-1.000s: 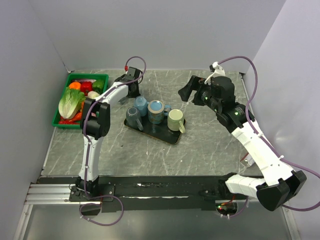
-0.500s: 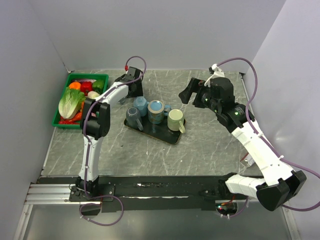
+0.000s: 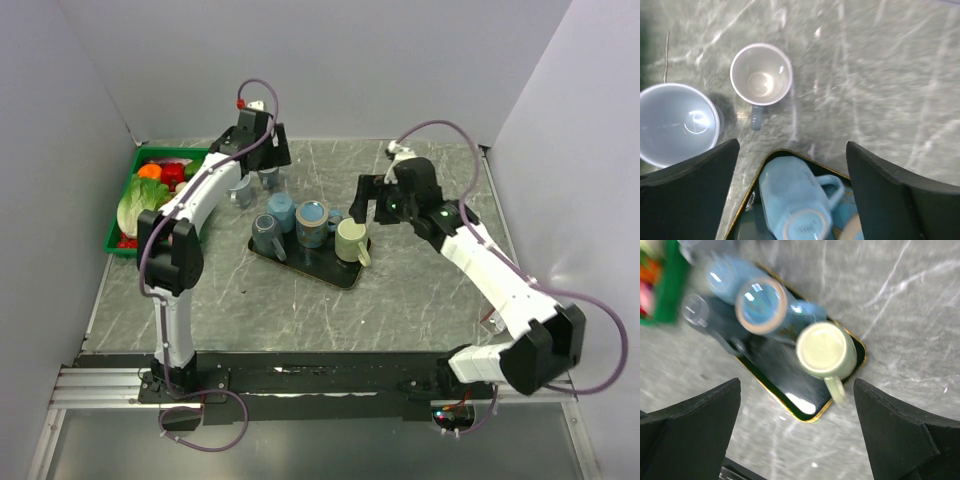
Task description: Turn the mug right side up
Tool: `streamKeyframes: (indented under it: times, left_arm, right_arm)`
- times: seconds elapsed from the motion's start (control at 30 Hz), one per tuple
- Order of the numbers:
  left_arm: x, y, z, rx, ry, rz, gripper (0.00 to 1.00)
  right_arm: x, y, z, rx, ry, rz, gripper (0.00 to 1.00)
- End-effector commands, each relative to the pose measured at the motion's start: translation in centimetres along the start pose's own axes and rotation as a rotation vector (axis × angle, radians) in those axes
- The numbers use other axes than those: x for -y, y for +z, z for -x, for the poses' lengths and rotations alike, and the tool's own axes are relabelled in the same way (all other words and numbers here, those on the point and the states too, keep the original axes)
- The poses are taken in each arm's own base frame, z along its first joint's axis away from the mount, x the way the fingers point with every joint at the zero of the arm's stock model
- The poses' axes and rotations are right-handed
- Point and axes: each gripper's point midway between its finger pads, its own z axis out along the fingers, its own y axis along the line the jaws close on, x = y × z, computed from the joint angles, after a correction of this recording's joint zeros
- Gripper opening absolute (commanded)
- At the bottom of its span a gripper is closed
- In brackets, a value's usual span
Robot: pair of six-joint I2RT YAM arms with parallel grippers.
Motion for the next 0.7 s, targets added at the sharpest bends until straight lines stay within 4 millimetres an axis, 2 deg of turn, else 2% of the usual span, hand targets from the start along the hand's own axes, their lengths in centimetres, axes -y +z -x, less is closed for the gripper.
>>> streamKeyframes:
  times: [0.0, 0.1, 0.17, 0.2, 0.27, 0.3, 0.47, 0.67]
  left_arm:
    - [2.7, -4.7, 3.7, 0.092, -0.026, -0.125, 0.99]
    - [3.4, -7.1, 4.8, 0.124, -0.026, -0.18, 0.96]
    - [3.7, -7.9, 4.5, 0.118, -0.029, -0.21, 0.96]
    - [4.0, -8.8, 5.1, 0.139, -0.035, -0.228, 0.96]
    - [4.0, -9.3, 4.9, 0.142, -0.038, -0.235, 0.96]
    - [4.4, -10.2, 5.2, 0.149, -0.038, -0.267, 0.96]
    - [5.1, -11.8, 5.2, 0.146, -0.031, -0.323, 0.96]
    - [5.5, -13.1, 5.2, 0.146, -0.017, -0.362, 0.96]
  right_arm:
    - [1.5, 2.9, -3.3, -0.125, -0.107, -0.016, 0.97]
    - [2.0, 4.4, -5.0, -0.184, -0.13, -0.015, 0.93]
    - [2.2, 5.4, -6.2, -0.221, -0.14, -0.005, 0.91]
    - [2.2, 5.8, -6.7, -0.234, -0.144, 0.0, 0.9]
    - [2.3, 6.7, -7.7, -0.262, -0.159, 0.006, 0.88]
    - [2.4, 7.1, -7.8, -0.271, -0.17, 0.004, 0.84]
    - [3.0, 8.9, -10.3, -0.381, -0.193, -0.028, 0.77]
    - [3.3, 9.7, -11.5, -0.427, -0.211, -0.059, 0.68]
